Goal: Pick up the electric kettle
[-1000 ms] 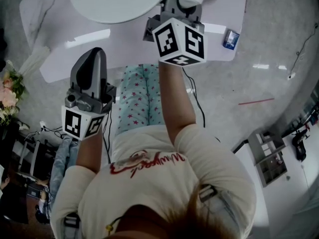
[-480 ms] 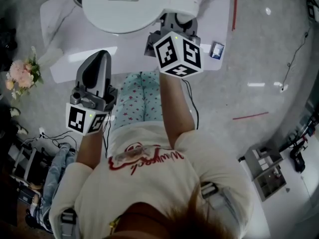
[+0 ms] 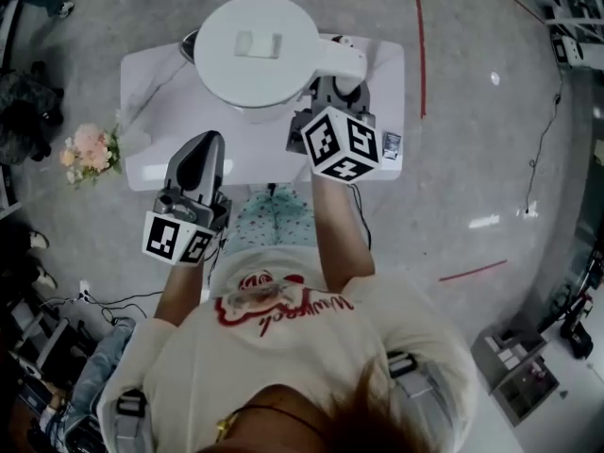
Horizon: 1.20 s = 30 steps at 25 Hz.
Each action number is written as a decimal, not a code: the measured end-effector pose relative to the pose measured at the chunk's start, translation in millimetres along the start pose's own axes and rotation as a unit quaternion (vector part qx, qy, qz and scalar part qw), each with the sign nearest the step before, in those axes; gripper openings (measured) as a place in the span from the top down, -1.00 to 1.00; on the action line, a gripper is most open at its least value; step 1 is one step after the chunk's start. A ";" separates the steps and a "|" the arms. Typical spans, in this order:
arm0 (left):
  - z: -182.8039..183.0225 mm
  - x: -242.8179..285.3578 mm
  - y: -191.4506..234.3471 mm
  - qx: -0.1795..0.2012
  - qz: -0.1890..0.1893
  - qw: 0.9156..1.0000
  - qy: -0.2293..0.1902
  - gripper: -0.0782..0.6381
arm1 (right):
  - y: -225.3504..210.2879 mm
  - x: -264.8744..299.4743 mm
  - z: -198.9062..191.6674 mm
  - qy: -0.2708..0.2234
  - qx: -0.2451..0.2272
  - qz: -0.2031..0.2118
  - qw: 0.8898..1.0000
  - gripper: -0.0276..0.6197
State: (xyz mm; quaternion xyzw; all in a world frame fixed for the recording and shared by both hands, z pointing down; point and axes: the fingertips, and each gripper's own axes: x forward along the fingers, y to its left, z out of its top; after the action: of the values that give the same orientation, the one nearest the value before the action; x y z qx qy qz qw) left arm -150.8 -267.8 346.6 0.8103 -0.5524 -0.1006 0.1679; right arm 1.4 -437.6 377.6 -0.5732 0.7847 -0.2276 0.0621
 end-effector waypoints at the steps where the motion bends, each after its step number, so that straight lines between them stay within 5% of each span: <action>1: 6.0 -1.2 -4.0 0.002 -0.002 1.000 -0.003 0.75 | 3.9 -3.1 8.4 -0.003 0.003 0.002 1.000 0.71; 11: 71.7 -12.2 -31.4 0.039 -0.026 0.998 -0.041 0.74 | 51.4 -30.8 73.8 -0.025 0.000 0.034 0.999 0.71; 30: 119.2 -35.8 -50.9 0.103 -0.046 0.991 -0.065 0.75 | 80.5 -66.2 119.8 -0.037 0.013 0.062 0.997 0.71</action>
State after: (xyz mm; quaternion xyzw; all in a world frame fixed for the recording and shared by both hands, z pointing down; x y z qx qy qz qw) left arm -161.7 -236.7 216.2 0.8396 -0.5314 -0.1037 0.0425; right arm -3.7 -391.2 225.9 -0.5308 0.8129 -0.2120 0.1119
